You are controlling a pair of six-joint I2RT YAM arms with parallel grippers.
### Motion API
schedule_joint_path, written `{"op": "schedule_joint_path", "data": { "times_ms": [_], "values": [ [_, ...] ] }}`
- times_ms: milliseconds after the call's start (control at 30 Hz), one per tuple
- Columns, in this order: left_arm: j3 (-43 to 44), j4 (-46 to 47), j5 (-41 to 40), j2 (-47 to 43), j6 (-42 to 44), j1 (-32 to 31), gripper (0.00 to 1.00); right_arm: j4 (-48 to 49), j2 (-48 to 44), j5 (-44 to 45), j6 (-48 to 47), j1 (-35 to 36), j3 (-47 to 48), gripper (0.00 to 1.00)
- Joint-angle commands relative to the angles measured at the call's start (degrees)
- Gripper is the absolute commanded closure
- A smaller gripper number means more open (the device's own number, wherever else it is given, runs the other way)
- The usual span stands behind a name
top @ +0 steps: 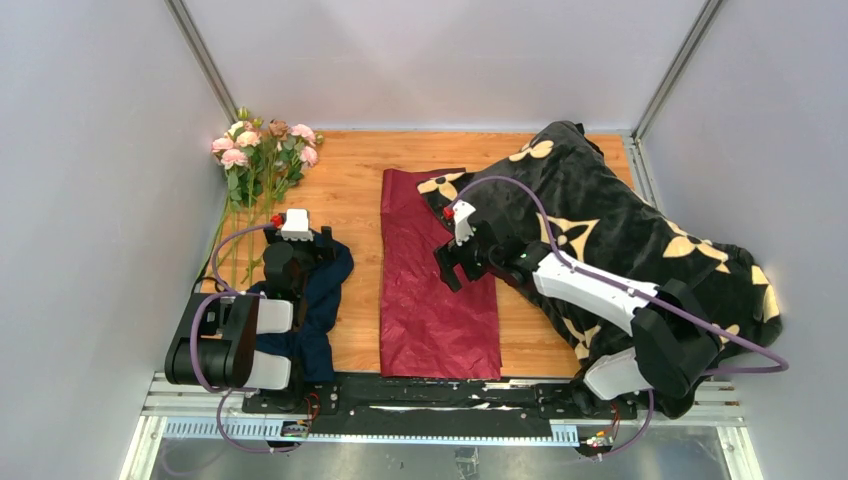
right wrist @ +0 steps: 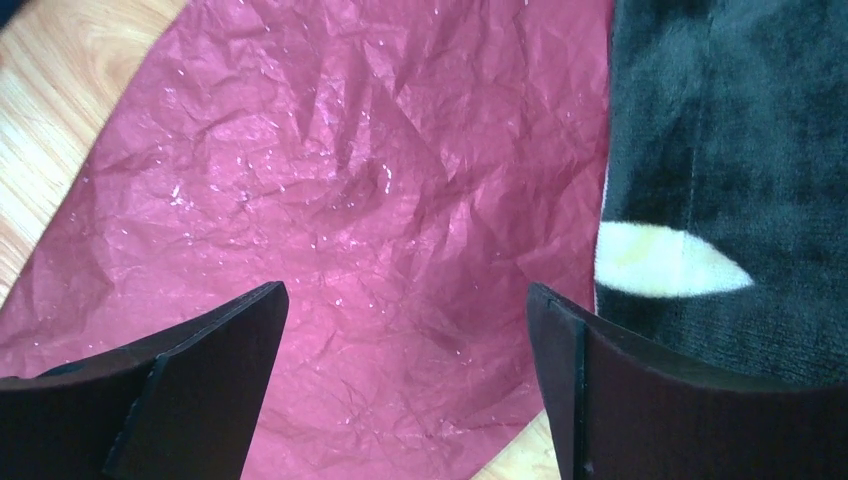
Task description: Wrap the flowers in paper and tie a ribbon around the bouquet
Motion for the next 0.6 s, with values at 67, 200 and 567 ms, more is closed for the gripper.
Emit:
{"op": "schedule_joint_path", "data": {
  "times_ms": [67, 200, 567],
  "values": [
    [0.25, 0.01, -1.89, -1.83, -0.25, 0.09, 0.00, 11.70, -6.79, 2.56, 3.66, 0.37, -6.34, 0.01],
    [8.86, -21.68, -1.44, -10.08, -0.04, 0.13, 0.00, 19.19, -8.83, -4.18, 5.47, -0.99, -10.41, 0.00],
    [35.65, -84.45, 25.88, -17.18, 22.55, -3.12, 0.00, -4.84, 23.67, 0.66, -2.89, -3.99, 18.54, 1.00]
  ]
}}
